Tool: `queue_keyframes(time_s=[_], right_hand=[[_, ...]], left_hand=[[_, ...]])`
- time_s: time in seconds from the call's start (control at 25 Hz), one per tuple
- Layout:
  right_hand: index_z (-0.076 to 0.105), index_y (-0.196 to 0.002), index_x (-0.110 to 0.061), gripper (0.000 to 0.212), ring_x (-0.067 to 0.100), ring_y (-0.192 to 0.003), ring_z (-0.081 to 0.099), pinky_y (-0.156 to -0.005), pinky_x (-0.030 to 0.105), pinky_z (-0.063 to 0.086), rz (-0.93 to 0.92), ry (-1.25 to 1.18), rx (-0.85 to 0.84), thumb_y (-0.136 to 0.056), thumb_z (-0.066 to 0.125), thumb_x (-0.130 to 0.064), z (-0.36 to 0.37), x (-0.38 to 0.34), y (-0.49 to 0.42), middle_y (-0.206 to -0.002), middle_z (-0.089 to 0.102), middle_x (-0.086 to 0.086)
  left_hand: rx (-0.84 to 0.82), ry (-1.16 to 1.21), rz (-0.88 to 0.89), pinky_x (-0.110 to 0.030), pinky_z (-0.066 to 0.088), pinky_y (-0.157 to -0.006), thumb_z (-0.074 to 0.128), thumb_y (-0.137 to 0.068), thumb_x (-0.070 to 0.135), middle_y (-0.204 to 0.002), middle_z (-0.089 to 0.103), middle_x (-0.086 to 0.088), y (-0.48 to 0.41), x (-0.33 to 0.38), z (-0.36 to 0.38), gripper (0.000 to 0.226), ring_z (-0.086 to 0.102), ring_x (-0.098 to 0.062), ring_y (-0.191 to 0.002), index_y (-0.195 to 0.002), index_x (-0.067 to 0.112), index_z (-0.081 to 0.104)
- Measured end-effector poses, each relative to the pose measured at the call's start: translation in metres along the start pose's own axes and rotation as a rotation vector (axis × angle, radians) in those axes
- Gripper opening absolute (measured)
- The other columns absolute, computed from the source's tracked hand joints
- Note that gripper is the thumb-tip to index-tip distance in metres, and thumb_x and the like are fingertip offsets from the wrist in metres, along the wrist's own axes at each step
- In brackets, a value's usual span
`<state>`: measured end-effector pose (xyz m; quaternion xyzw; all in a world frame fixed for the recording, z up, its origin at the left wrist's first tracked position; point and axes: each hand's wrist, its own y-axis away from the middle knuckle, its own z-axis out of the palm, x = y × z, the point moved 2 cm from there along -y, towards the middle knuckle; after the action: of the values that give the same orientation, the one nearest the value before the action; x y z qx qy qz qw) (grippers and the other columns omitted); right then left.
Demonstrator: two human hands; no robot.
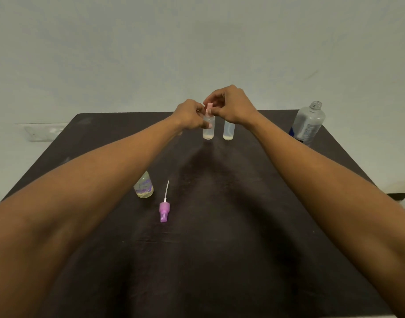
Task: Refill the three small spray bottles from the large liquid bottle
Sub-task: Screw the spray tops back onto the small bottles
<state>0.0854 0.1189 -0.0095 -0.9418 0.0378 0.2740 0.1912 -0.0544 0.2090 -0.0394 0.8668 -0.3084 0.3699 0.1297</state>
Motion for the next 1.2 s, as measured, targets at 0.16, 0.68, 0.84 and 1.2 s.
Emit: queue_keyframes(time_s=[0.16,0.68,0.84,1.2], right_hand=[[0.081,-0.109,-0.013,0.019,0.008,-0.092,0.073,-0.071,0.001,0.049,0.016,-0.003,-0.007,-0.092,0.076,-0.008,0.01,0.006,-0.003,-0.101,0.079,0.0],[0.068,-0.133,-0.014,0.04,0.012,-0.105,0.072,-0.092,0.017,0.056,0.04,-0.03,0.076,-0.094,0.075,-0.021,0.013,-0.005,0.005,-0.121,0.074,0.004],[0.069,-0.131,-0.018,0.04,0.006,-0.107,0.071,-0.088,0.007,0.05,0.054,-0.11,0.19,-0.092,0.076,-0.026,-0.011,-0.015,0.029,-0.122,0.075,-0.002],[0.071,-0.128,-0.022,0.03,-0.002,-0.115,0.068,-0.091,0.008,0.052,-0.019,-0.292,0.208,-0.098,0.07,-0.023,-0.041,-0.062,0.118,-0.122,0.074,-0.011]], left_hand=[[-0.002,-0.012,-0.012,-0.029,0.059,-0.081,0.091,-0.079,0.016,-0.1,0.074,-0.006,-0.003,-0.008,0.003,0.04,0.07,-0.022,-0.096,-0.114,0.009,0.073],[0.039,-0.037,-0.013,-0.04,0.057,-0.103,0.089,-0.08,0.015,-0.12,0.073,-0.009,0.0,-0.012,0.004,0.056,0.069,-0.024,-0.111,-0.13,0.006,0.068],[0.1,0.042,0.031,-0.036,0.058,-0.102,0.09,-0.079,0.018,-0.127,0.073,-0.009,0.021,0.002,-0.017,0.065,0.072,-0.02,-0.11,-0.137,0.006,0.064],[0.249,0.136,0.255,-0.033,0.058,-0.099,0.083,-0.088,0.029,-0.122,0.075,0.004,0.136,0.027,-0.045,0.043,0.073,-0.009,-0.106,-0.129,0.021,0.071]])
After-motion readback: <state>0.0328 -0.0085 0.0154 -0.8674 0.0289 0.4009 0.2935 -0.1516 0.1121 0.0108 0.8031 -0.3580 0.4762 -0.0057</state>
